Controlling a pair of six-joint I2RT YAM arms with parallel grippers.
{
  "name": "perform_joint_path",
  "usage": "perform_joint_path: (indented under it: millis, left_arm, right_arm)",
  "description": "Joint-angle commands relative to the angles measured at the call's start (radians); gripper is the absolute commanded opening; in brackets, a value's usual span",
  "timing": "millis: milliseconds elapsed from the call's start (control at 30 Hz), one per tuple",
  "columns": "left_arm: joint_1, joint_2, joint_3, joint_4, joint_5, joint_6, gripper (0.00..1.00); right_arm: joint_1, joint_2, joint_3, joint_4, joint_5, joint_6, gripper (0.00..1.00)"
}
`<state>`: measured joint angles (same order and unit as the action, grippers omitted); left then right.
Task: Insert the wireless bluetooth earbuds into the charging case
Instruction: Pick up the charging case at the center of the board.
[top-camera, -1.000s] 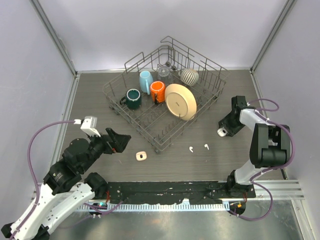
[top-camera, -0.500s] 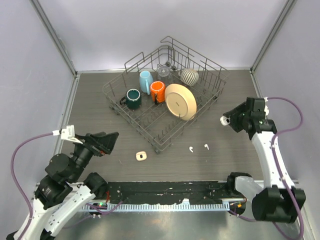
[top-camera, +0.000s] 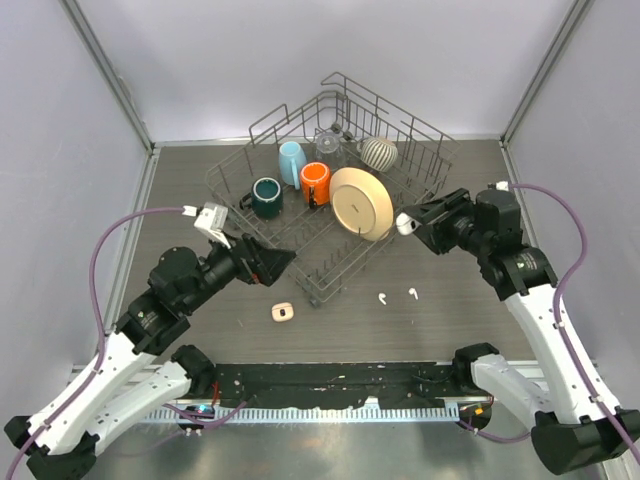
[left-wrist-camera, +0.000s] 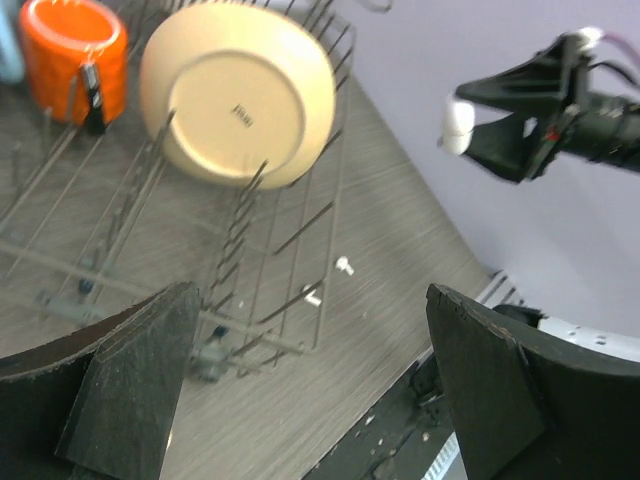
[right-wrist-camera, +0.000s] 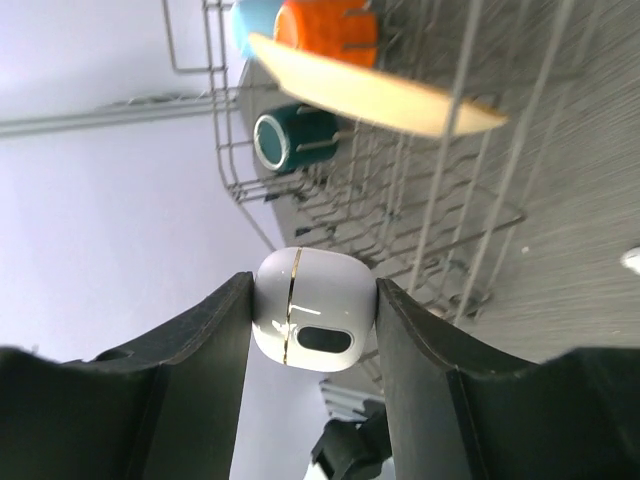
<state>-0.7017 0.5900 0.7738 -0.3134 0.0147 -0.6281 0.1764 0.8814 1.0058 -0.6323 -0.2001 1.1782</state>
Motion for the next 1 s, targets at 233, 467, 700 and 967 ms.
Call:
perform_joint_path:
  millis: [233, 467, 700, 967]
  left_arm:
    - [-0.030, 0.080, -0.059, 0.497, 0.085, 0.021, 0.99]
    - [-0.127, 0.175, -0.064, 0.599, 0.039, 0.091, 0.96]
    - [-0.223, 0.212, -0.059, 0.612, -0.078, 0.163, 0.93]
    - [-0.249, 0.261, -0.056, 0.634, -0.105, 0.162, 0.82]
  right_arm:
    - [0.385, 0.005, -0.061, 0.310, 0.254, 0.354, 0.01]
    - [0.589, 0.102, -0.046, 0.447, 0.372, 0.429, 0.01]
    - [0.701, 0.126, -0.038, 0.497, 0.468, 0.480, 0.01]
    - [0.744, 0.139, -0.024, 0.526, 0.481, 0.486, 0.01]
